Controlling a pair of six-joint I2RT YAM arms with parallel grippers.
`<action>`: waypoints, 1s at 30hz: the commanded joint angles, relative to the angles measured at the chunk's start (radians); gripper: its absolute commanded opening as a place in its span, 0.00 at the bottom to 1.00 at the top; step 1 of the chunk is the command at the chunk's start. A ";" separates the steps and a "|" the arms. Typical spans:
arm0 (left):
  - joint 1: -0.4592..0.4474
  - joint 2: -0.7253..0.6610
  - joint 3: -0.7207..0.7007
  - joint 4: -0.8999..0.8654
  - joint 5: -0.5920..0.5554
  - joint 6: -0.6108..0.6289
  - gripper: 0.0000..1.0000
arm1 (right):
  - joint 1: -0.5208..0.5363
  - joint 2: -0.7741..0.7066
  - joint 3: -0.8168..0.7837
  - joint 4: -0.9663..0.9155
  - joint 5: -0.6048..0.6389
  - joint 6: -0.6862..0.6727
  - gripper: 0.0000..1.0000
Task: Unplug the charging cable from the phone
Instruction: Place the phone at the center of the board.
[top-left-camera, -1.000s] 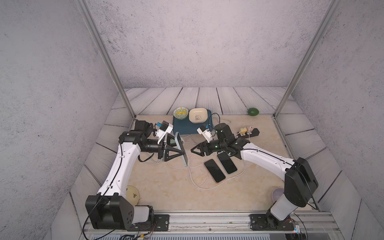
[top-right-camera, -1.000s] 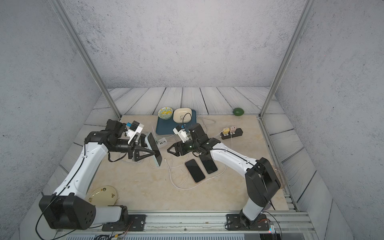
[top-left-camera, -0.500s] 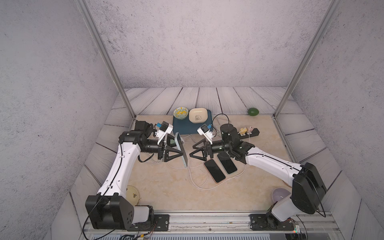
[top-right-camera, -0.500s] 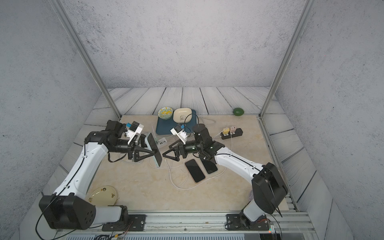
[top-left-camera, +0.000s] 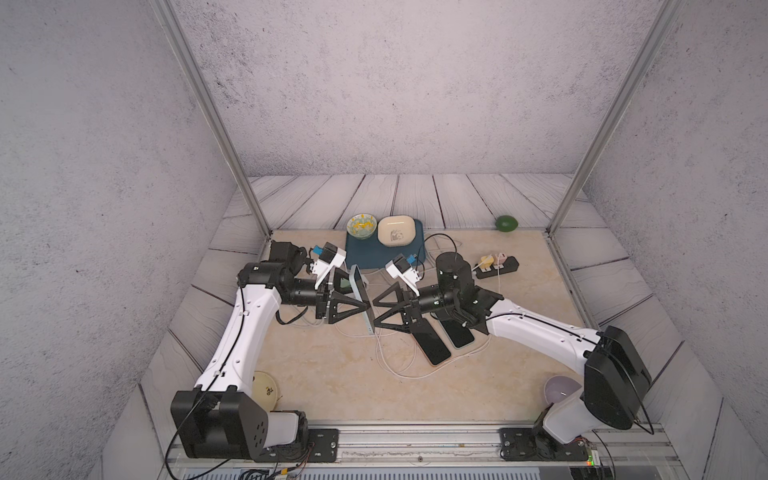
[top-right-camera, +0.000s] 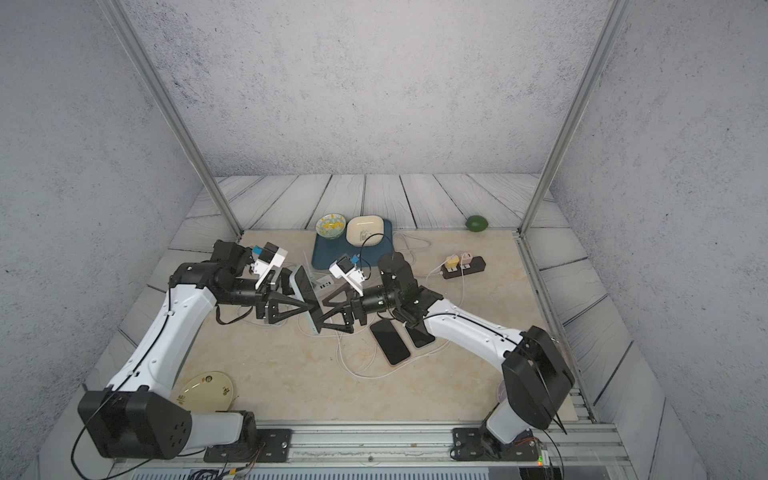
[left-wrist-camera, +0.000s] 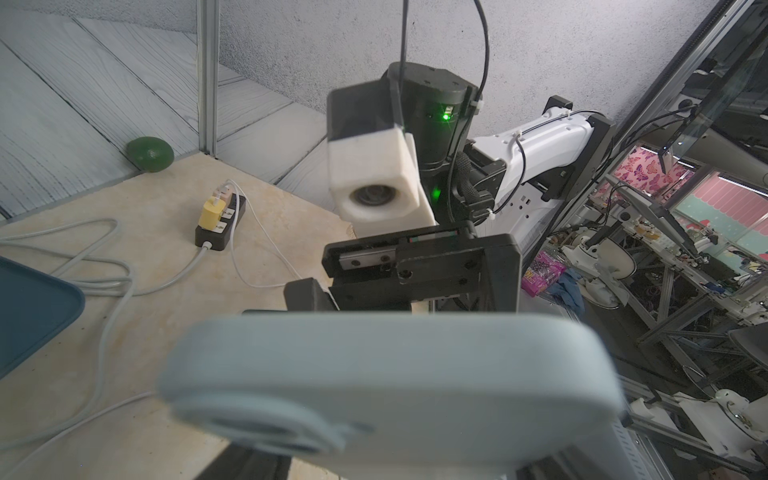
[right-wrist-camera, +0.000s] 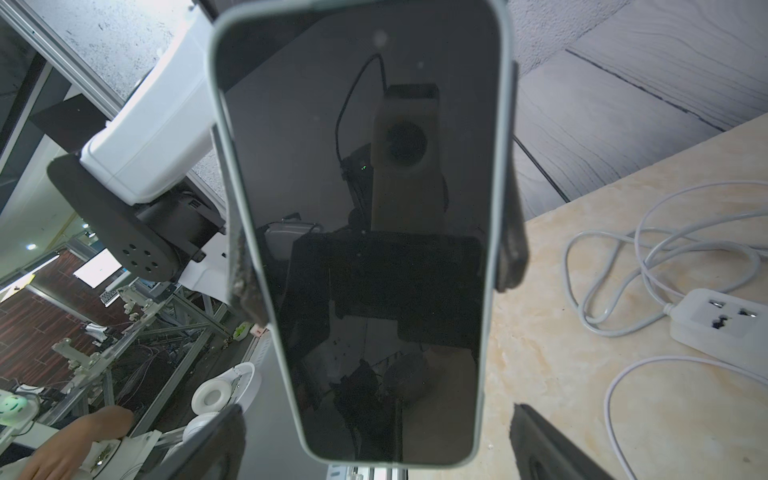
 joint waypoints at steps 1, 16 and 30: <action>0.004 -0.021 0.030 -0.019 0.062 0.017 0.36 | 0.016 0.006 0.042 -0.063 0.006 -0.072 0.99; 0.003 -0.024 0.029 -0.021 0.062 0.018 0.35 | 0.050 0.052 0.116 -0.130 0.074 -0.094 0.99; 0.003 -0.022 0.031 -0.022 0.060 0.021 0.36 | 0.052 0.059 0.108 -0.085 0.053 -0.071 0.71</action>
